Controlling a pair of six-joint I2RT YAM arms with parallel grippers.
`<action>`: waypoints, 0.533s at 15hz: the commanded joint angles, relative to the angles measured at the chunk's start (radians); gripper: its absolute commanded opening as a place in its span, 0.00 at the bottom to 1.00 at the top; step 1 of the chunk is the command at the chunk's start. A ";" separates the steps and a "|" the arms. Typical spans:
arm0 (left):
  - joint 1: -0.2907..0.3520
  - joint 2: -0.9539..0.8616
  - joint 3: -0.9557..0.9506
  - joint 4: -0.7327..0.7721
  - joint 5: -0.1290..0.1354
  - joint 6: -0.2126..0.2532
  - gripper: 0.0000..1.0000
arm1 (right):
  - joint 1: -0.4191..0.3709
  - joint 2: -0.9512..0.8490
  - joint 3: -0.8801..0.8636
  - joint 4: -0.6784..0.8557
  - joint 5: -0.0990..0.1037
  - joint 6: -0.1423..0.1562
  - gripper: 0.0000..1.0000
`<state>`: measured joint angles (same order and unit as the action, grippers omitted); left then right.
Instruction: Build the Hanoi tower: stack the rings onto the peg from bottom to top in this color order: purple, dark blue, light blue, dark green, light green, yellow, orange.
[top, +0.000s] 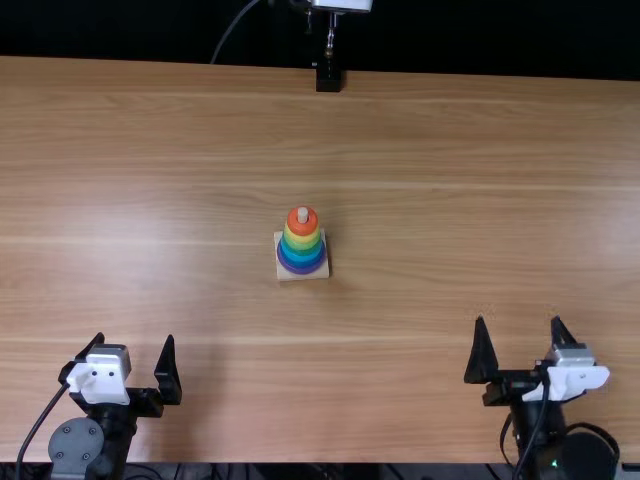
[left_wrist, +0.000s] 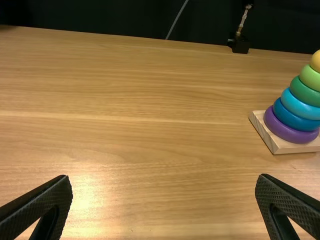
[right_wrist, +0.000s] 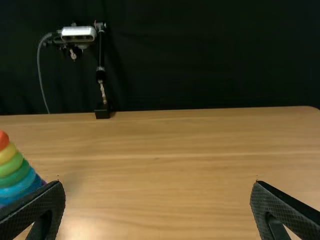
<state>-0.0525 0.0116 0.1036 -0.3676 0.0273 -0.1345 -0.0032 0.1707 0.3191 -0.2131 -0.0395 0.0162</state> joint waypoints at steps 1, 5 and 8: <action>-0.003 -0.012 -0.104 -0.080 0.004 0.007 1.00 | -0.031 -0.060 -0.071 0.004 -0.012 -0.001 1.00; -0.004 -0.012 -0.104 -0.080 0.004 0.007 1.00 | -0.032 -0.168 -0.187 0.008 -0.012 0.000 1.00; -0.003 -0.012 -0.104 -0.080 0.004 0.007 1.00 | -0.031 -0.169 -0.258 0.006 -0.012 0.000 1.00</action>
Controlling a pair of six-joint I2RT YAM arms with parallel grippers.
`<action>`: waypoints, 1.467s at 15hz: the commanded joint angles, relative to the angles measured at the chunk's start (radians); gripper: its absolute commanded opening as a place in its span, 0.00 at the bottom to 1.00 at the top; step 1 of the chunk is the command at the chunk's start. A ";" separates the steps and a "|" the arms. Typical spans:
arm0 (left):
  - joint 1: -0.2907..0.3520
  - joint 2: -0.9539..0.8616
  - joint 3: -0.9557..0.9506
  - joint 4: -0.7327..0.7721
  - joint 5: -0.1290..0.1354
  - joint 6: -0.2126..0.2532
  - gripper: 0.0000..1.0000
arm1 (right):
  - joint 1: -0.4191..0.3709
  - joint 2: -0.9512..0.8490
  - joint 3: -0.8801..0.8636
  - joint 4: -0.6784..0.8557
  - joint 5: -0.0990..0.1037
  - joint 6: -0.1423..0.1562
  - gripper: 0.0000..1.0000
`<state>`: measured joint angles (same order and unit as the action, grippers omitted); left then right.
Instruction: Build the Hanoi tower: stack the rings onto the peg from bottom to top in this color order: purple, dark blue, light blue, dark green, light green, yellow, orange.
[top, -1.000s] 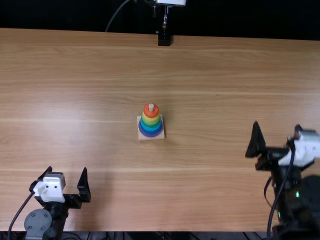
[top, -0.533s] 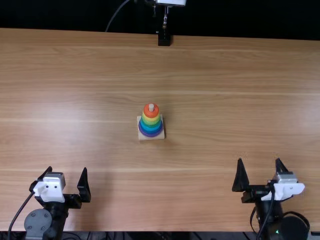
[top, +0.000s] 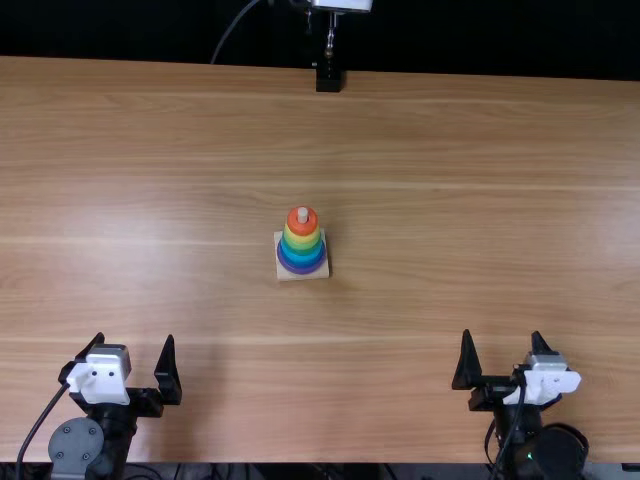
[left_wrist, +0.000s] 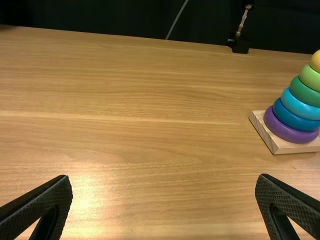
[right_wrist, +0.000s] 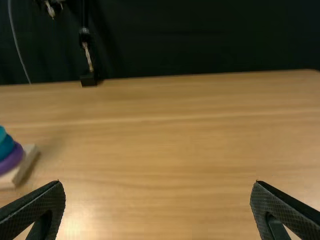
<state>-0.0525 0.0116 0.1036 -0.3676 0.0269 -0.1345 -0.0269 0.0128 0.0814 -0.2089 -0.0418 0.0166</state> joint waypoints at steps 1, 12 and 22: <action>-0.004 -0.012 -0.104 -0.080 0.004 0.007 1.00 | -0.007 -0.010 -0.040 0.011 -0.010 0.000 1.00; -0.004 -0.012 -0.104 -0.080 0.004 0.007 1.00 | -0.010 -0.013 -0.063 -0.089 -0.008 -0.075 1.00; -0.004 -0.012 -0.104 -0.080 0.004 0.007 1.00 | -0.010 -0.013 -0.063 -0.089 -0.008 -0.075 1.00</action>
